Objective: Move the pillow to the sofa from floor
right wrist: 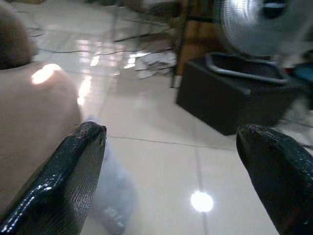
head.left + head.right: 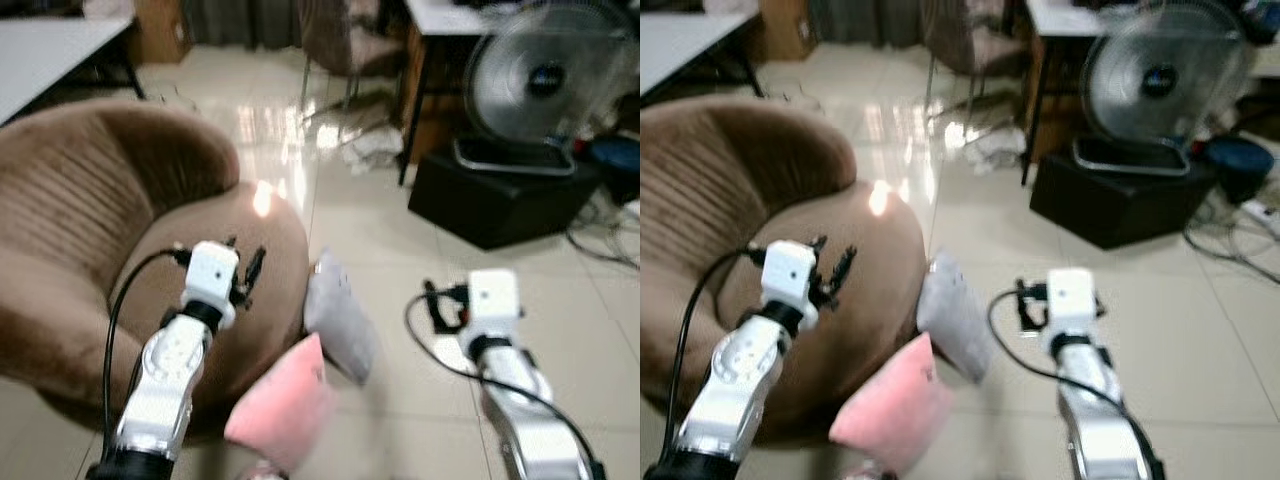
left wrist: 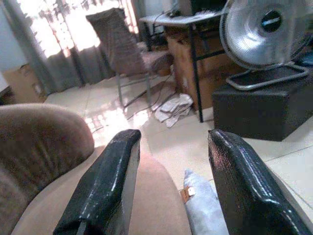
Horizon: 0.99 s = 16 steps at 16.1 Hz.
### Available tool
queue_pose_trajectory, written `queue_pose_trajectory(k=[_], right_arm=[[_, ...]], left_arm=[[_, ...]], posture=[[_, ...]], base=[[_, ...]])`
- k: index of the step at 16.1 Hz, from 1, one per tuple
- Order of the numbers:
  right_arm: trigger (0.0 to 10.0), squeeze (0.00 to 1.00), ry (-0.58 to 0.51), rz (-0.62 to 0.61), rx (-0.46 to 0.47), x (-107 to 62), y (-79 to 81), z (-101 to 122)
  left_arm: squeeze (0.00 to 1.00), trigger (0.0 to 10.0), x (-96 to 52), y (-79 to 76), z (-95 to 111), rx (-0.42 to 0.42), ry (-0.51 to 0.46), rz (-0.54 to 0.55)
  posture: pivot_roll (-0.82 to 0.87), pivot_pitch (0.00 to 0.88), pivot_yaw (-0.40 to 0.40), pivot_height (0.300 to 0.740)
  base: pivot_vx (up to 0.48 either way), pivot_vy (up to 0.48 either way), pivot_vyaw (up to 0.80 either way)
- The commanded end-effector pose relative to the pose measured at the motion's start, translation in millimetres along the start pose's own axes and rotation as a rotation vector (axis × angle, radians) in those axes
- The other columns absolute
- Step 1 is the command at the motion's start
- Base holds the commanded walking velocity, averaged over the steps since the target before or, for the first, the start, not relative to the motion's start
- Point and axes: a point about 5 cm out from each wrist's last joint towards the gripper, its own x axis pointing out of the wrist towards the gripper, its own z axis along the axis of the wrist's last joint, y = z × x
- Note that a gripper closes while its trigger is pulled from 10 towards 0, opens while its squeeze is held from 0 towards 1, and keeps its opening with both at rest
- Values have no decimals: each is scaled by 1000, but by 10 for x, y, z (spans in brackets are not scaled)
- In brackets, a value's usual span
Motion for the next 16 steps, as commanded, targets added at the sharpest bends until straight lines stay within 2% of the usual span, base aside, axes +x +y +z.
queue_pose_trajectory(k=[1,8,9,12,13,16], right_arm=[[10000,0,-5,13,20,-2,48,7],[10000,0,-2,18,23,-6,53,-5],[10000,0,7,29,-4,-3,69,-20],[10000,0,15,32,-6,-3,78,-38],[10000,0,18,36,-7,-3,83,-41],[10000,0,30,87,-15,8,111,-43]], left_arm=[[0,10000,-4,42,3,10,-1,0],[0,10000,-17,58,-10,12,1,-4],[0,10000,-31,29,10,46,-16,-25],[0,10000,-42,-8,24,42,-24,-35],[0,10000,-42,-8,19,24,-17,-28],[0,10000,-57,26,-34,46,21,6]], posture=[[-51,41,39,740],[-46,44,39,740],[-45,45,39,740],[-46,46,40,740],[-46,46,40,740],[-42,45,35,740]], base=[[0,386,-738],[0,390,-748],[0,0,0],[0,-442,0],[0,0,0],[0,0,0]])
